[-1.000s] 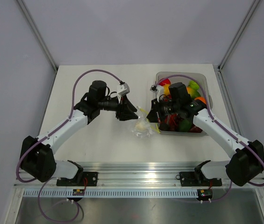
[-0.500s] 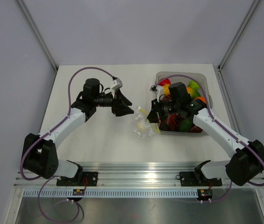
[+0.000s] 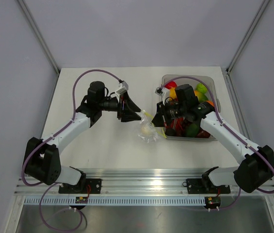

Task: Place the food in the zip-top bag and seal the zipper
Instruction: Zip the zipper food storage bag at the center of the board.

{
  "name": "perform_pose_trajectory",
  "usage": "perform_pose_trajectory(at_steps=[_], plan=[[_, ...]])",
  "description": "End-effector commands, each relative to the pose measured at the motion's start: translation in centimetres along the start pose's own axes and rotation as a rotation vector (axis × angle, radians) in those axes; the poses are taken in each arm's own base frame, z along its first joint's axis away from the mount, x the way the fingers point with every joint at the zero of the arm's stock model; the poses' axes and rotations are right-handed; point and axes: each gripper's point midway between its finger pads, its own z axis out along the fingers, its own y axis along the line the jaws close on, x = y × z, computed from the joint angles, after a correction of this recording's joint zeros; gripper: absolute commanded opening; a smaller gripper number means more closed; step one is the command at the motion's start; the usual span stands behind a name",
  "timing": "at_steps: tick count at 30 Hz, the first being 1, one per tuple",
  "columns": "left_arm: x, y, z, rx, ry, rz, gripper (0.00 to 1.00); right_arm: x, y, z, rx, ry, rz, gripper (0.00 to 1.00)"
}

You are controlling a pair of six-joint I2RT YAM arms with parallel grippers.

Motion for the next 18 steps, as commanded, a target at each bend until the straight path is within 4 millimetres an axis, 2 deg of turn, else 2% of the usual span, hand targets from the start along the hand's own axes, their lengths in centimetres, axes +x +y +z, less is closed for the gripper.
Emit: perform_pose_trajectory(at_steps=[1,9,13,18], plan=[[-0.26,-1.43,0.8,0.093,-0.009,0.065,0.58,-2.15,1.52,-0.59,-0.05,-0.044,-0.06,0.0],[-0.4,-1.7,1.15,0.123,-0.014,0.065,0.53,-2.31,1.75,-0.84,-0.048,-0.051,-0.062,0.0],[-0.3,-1.87,1.53,0.128,-0.015,0.055,0.44,-2.31,1.78,-0.81,-0.05,-0.054,-0.058,0.0],[-0.77,-2.07,1.49,0.123,-0.04,0.06,0.38,-2.27,1.79,-0.84,-0.049,-0.055,-0.054,0.0]])
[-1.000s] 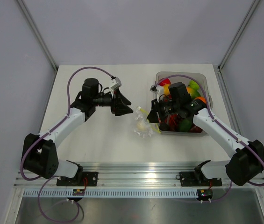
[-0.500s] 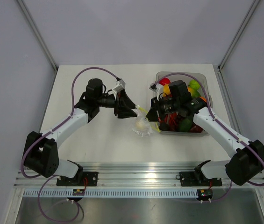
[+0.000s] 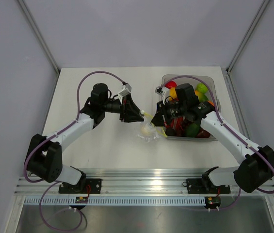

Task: Place the food in the zip-top bag and seal the zipper
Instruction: Zip the zipper food storage bag at the center of the board.

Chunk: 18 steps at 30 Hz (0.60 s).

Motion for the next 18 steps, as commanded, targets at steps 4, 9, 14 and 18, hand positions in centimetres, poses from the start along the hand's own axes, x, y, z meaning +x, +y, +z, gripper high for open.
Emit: perform_pose_trajectory(at_steps=[4,9,14,18], plan=[[-1.29,-0.82,0.16,0.039,-0.028,0.065,0.31,-1.86,1.24,-0.69,-0.027,-0.05,-0.046,0.0],[-1.0,-0.84,0.1,0.036,-0.021,0.059,0.26,-1.79,1.09,-0.75,-0.015,-0.055,-0.046,0.0],[-0.74,-0.8,-0.04,0.019,-0.01,0.057,0.36,-1.73,0.88,-0.9,0.005,-0.072,-0.045,0.0],[-0.6,-0.45,-0.32,-0.007,-0.003,0.064,0.36,-1.77,0.9,-1.05,0.012,-0.081,-0.047,0.0]])
